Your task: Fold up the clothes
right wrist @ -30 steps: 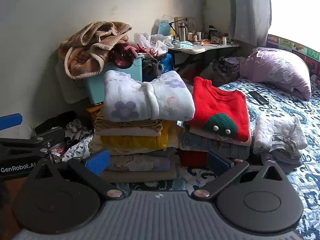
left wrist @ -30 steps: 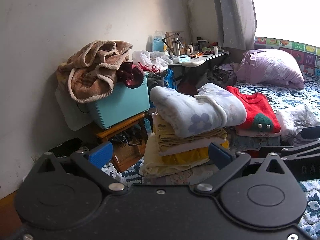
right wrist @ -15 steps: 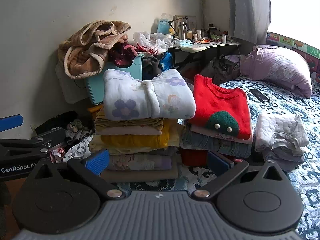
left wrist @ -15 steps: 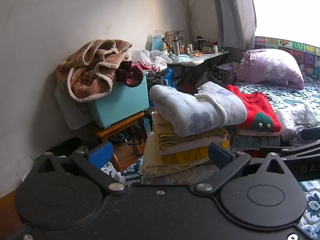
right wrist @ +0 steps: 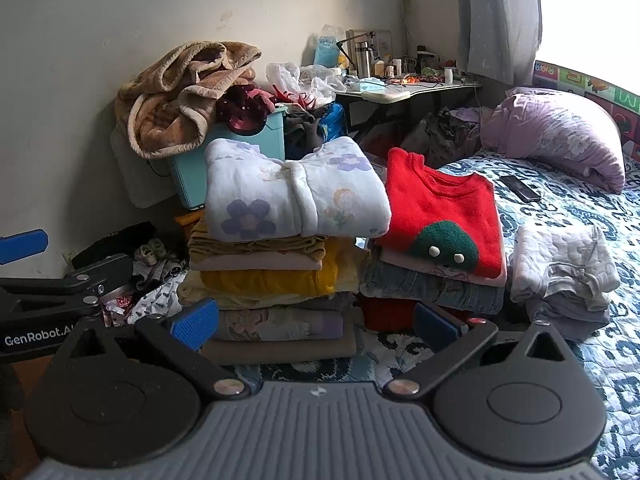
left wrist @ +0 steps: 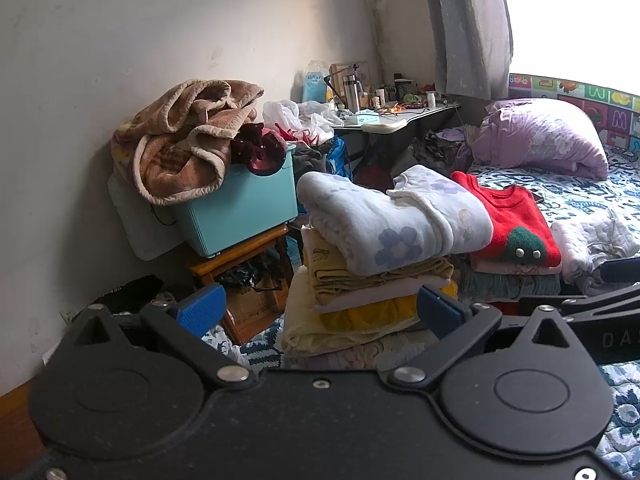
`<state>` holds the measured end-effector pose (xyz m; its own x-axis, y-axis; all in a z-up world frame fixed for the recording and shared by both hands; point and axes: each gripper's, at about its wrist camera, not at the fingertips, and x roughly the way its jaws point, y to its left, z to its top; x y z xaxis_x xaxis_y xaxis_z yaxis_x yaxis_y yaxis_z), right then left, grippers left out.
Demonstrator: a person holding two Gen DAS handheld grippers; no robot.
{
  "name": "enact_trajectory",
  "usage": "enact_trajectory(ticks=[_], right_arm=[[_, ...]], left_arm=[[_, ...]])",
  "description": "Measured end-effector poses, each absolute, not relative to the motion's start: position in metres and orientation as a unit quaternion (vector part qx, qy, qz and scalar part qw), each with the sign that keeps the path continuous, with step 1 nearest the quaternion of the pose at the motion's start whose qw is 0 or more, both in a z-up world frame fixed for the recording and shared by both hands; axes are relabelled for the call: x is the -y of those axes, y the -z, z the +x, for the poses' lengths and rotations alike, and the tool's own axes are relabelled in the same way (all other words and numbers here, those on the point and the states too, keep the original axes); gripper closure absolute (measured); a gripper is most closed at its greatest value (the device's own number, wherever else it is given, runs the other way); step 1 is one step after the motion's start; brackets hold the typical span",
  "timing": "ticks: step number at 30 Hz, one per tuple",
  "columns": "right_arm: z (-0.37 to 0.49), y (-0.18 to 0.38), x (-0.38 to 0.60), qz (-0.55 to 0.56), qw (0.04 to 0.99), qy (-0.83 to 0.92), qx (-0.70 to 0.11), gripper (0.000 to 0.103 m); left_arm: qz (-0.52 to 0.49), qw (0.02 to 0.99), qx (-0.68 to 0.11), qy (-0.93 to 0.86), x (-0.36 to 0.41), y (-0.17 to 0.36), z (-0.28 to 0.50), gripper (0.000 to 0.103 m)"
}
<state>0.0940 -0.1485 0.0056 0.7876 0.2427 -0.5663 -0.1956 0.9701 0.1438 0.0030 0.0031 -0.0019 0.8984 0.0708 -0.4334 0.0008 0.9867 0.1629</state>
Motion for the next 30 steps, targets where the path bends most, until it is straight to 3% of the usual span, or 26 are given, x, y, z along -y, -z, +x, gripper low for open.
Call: enact_trajectory(ticks=[30], right_arm=[[0.103,0.009,0.154,0.056,0.940,-0.124,-0.312,0.000]], left_arm=[[0.083,0.970,-0.230,-0.004,0.000,0.012,0.013,0.000]])
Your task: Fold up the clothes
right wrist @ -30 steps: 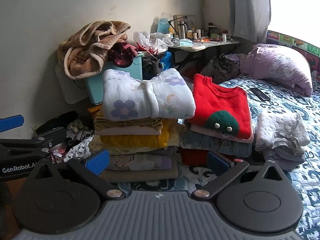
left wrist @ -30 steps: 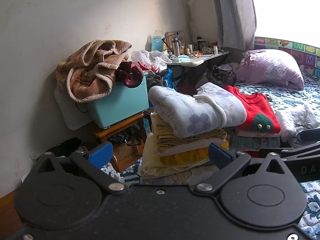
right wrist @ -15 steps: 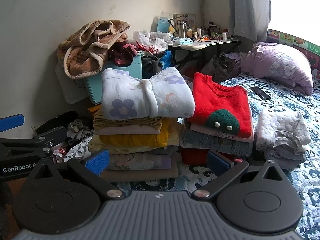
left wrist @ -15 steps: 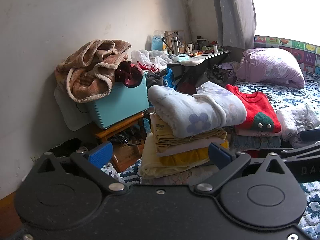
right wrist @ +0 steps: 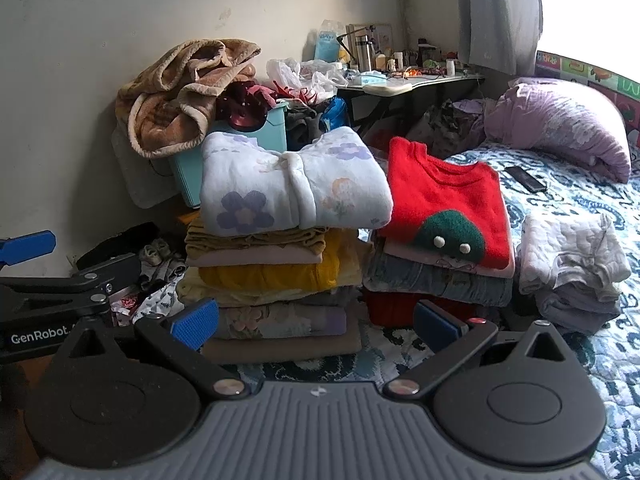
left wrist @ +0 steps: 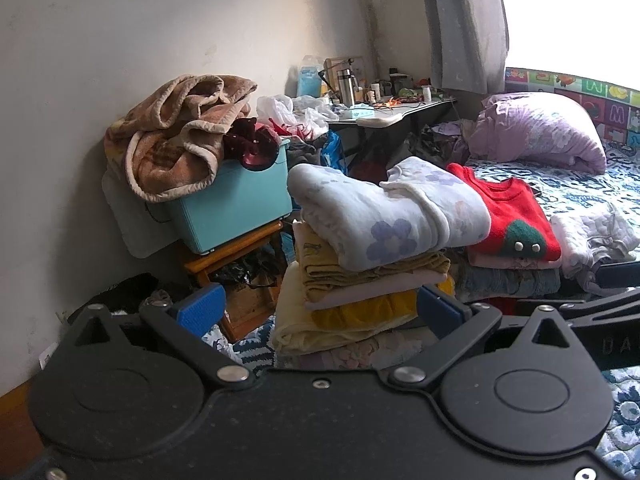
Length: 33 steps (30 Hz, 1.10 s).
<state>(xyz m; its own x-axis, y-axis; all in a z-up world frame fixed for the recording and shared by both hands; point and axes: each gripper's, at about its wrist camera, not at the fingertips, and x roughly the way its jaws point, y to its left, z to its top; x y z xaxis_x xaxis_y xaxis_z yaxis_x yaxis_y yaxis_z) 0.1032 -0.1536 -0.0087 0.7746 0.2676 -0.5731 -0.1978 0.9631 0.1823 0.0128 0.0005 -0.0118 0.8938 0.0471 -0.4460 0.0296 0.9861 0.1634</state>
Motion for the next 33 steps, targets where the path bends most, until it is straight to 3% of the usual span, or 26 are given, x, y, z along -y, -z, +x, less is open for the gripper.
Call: enact_trajectory(ticks=[13,19,28,30,32,33], right_arm=[[0.106,0.017,0.172,0.120,0.949,-0.134,-0.257,0.000],[0.103,0.025,0.166,0.086,0.957,-0.148,-0.235,0.000],[0.116,0.034,0.182,0.127,0.943,-0.148,-0.270,0.000],[0.117,0.038,0.186,0.128,0.940,-0.154,-0.277,0.000],[0.117,0.042,0.191,0.137,0.935,-0.164,-0.282,0.000],[0.116,0.045,0.192,0.140,0.934,-0.164,-0.286,0.000]], left_arm=[[0.049,0.978,-0.195,0.061,-0.013,0.013,0.052,0.000],[0.034,0.976,-0.204,0.069,-0.008,0.022,0.086,0.000],[-0.014,0.970,-0.233,0.064,-0.012,0.049,0.131,0.004],[-0.023,0.969,-0.234,0.070,-0.013,0.052,0.135,0.013],[-0.031,0.967,-0.242,0.077,-0.013,0.055,0.140,0.039],[-0.040,0.965,-0.247,0.083,-0.014,0.057,0.142,0.042]])
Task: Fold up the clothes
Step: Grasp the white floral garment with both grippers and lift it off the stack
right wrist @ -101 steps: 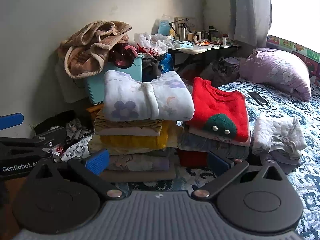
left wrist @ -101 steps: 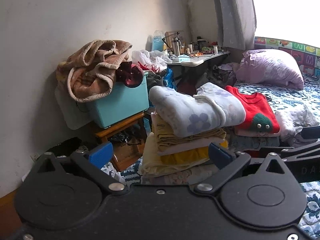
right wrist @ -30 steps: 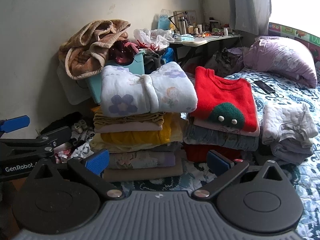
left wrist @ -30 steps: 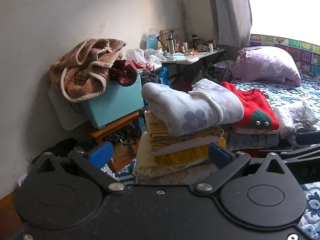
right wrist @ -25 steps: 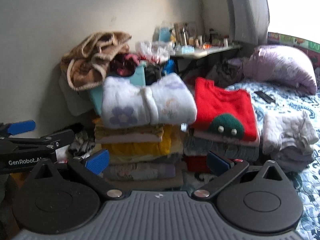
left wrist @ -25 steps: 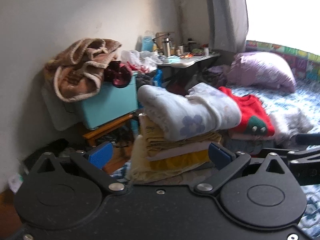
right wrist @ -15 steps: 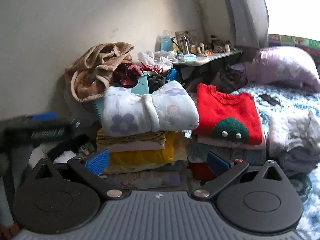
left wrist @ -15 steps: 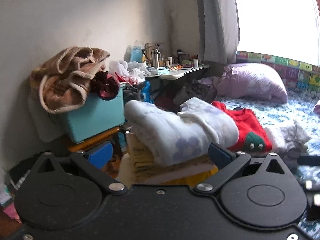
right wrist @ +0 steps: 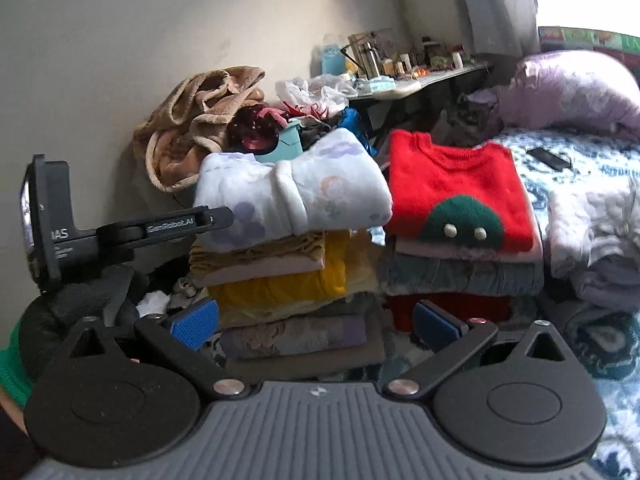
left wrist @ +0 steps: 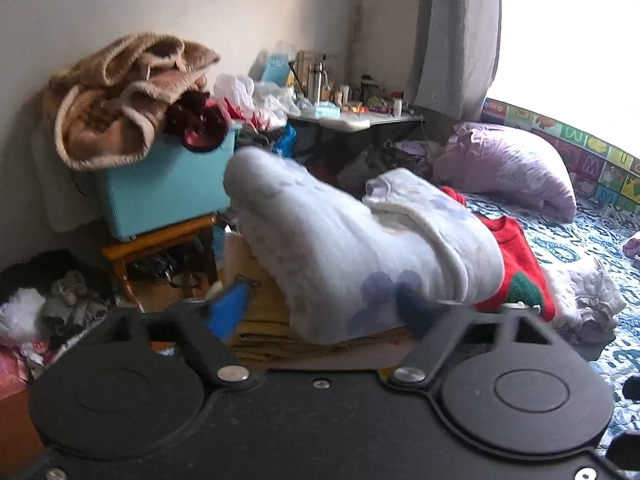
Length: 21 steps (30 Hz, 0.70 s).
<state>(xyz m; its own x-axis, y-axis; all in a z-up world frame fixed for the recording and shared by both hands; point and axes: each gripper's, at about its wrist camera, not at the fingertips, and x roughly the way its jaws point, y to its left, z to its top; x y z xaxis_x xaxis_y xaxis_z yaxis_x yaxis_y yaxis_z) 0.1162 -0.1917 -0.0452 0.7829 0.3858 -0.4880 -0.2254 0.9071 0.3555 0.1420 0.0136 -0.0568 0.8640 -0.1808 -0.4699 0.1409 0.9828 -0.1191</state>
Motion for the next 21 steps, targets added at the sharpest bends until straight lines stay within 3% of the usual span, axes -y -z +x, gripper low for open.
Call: enact_trajectory(ticks=[4,8,11,21], right_arm=[[0.114,0.055,0.197,0.147,0.931,-0.154,-0.297,0.000],[0.105,0.063,0.205,0.164,0.927,-0.152,-0.302,0.000],[0.097,0.069,0.212,0.187,0.923,-0.145,-0.303,0.000],[0.053,0.077,0.248,0.238,0.914,-0.125,-0.303,0.000]], left_arm=[[-0.051,0.962,-0.247,0.107,-0.011,0.057,0.143,0.066],[-0.021,0.964,-0.232,0.127,-0.001,0.049,0.132,0.085],[-0.006,0.967,-0.208,0.145,0.006,0.037,0.122,0.091],[0.096,0.969,-0.070,0.218,0.069,-0.021,0.041,0.095]])
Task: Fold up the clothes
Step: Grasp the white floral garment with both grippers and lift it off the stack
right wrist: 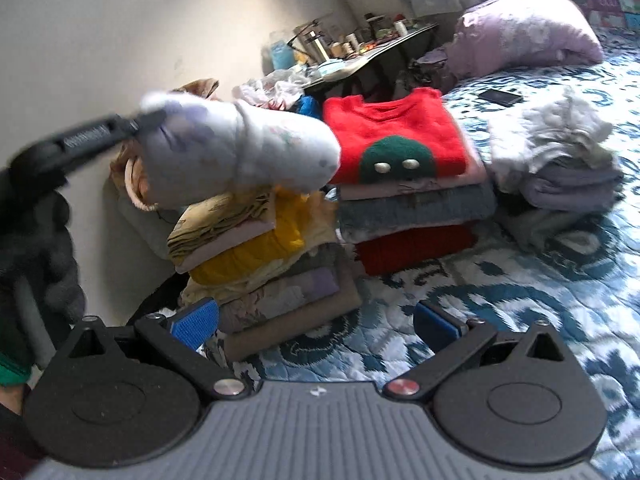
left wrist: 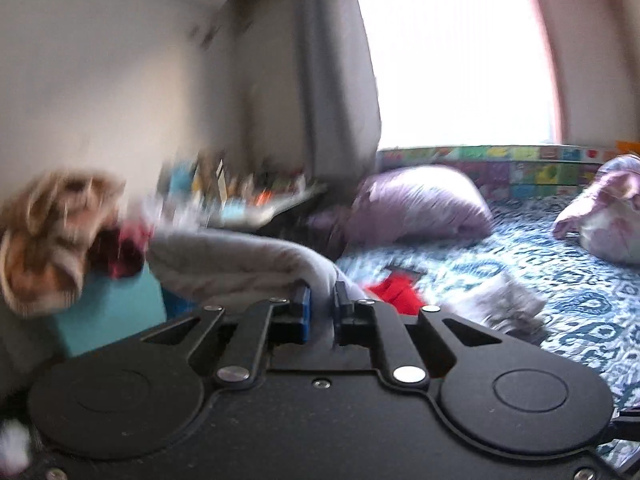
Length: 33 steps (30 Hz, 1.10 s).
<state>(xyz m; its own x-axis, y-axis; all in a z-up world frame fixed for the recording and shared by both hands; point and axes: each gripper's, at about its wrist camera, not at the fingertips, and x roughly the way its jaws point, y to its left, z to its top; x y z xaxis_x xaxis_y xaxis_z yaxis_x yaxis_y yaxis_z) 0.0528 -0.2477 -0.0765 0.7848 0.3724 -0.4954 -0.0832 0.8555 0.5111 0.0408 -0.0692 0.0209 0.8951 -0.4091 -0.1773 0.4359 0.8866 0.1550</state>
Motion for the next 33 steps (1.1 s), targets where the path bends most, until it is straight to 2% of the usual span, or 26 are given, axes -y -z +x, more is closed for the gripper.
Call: enact_trajectory(ticks=[5,11,19,26,28,33], right_arm=[[0.006,0.084,0.299,0.262,0.910,-0.103,-0.304,0.000],[-0.061,0.107,0.376,0.315,0.893,-0.051,-0.319,0.000],[-0.153,0.127,0.475,0.381,0.863,-0.007,-0.331,0.000],[-0.226,0.107,0.572,0.336,0.880,0.057,-0.331,0.000],[-0.247,0.105,0.595,0.338,0.880,0.068,-0.327,0.000],[-0.280,0.130,0.618,0.376,0.866,0.081,-0.318,0.000]], left_arm=[[0.121,0.956,-0.038,0.265,0.100,-0.022,-0.004,0.095],[0.112,0.932,-0.074,0.335,0.156,0.013,-0.037,0.095],[0.128,0.891,-0.110,0.422,0.285,0.043,-0.090,0.095],[0.106,0.873,-0.120,0.461,0.354,0.052,-0.118,0.095],[0.099,0.869,-0.123,0.469,0.367,0.056,-0.125,0.093],[0.203,0.840,-0.230,0.447,0.377,0.120,-0.128,0.081]])
